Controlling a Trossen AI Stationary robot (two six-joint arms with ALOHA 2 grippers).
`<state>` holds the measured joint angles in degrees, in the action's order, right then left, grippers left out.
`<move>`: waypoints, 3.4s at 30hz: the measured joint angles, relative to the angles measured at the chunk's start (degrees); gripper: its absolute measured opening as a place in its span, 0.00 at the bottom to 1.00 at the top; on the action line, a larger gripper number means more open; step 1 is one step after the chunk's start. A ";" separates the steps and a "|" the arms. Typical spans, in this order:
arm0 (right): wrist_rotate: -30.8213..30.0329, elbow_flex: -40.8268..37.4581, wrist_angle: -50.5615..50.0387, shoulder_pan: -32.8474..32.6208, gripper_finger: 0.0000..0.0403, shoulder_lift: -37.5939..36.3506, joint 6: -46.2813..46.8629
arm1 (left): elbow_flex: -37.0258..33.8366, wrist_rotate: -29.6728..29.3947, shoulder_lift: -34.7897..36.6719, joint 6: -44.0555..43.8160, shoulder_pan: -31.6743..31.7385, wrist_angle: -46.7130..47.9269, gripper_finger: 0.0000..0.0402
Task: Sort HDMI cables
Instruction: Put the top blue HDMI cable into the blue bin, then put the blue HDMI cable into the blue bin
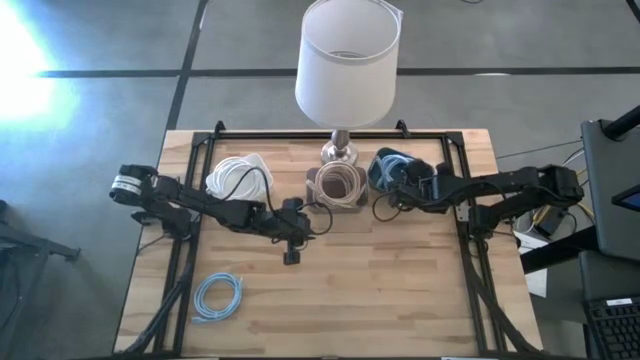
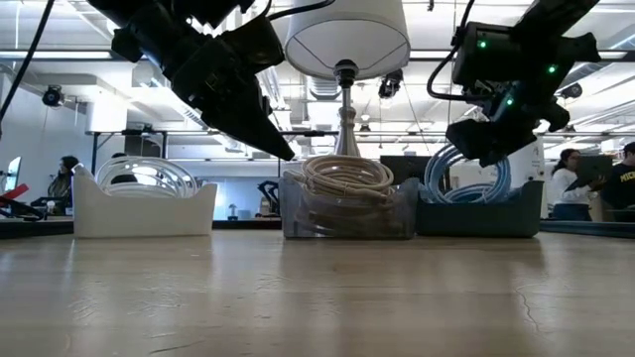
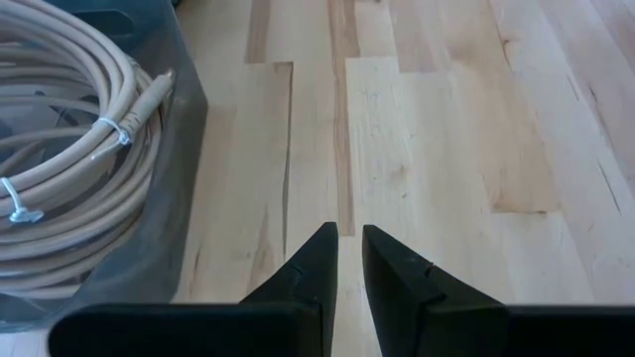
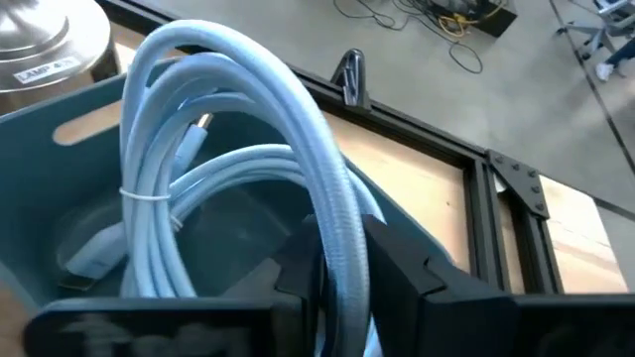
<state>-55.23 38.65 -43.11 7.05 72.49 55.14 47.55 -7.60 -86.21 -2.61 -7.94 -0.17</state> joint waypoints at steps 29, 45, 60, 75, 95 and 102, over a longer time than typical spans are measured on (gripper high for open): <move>2.98 6.93 -7.58 0.33 0.47 -0.11 -5.76 | 0.00 9.96 9.85 -10.99 -1.66 27.02 0.13; 7.66 6.93 -11.72 -6.74 0.48 -0.11 2.95 | -0.68 24.44 9.94 -21.99 -3.40 55.86 0.13; 7.64 7.11 3.56 -11.82 0.48 -0.11 -5.68 | -6.34 29.27 8.41 -32.18 -15.71 55.59 0.24; 16.04 7.11 12.03 -11.81 0.48 -0.11 -9.83 | -13.84 29.06 8.48 -37.18 -18.24 40.80 0.42; 21.94 7.04 25.72 -11.80 0.48 0.02 -19.77 | 2.48 -11.20 8.31 -26.91 -18.05 38.93 0.07; 25.60 6.95 26.99 -13.84 0.48 0.04 -19.32 | 10.36 -34.41 8.37 -25.72 -17.77 38.50 0.08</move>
<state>-29.63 45.60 -16.12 -6.79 72.53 35.82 57.91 -42.01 -77.84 -28.33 -25.71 38.33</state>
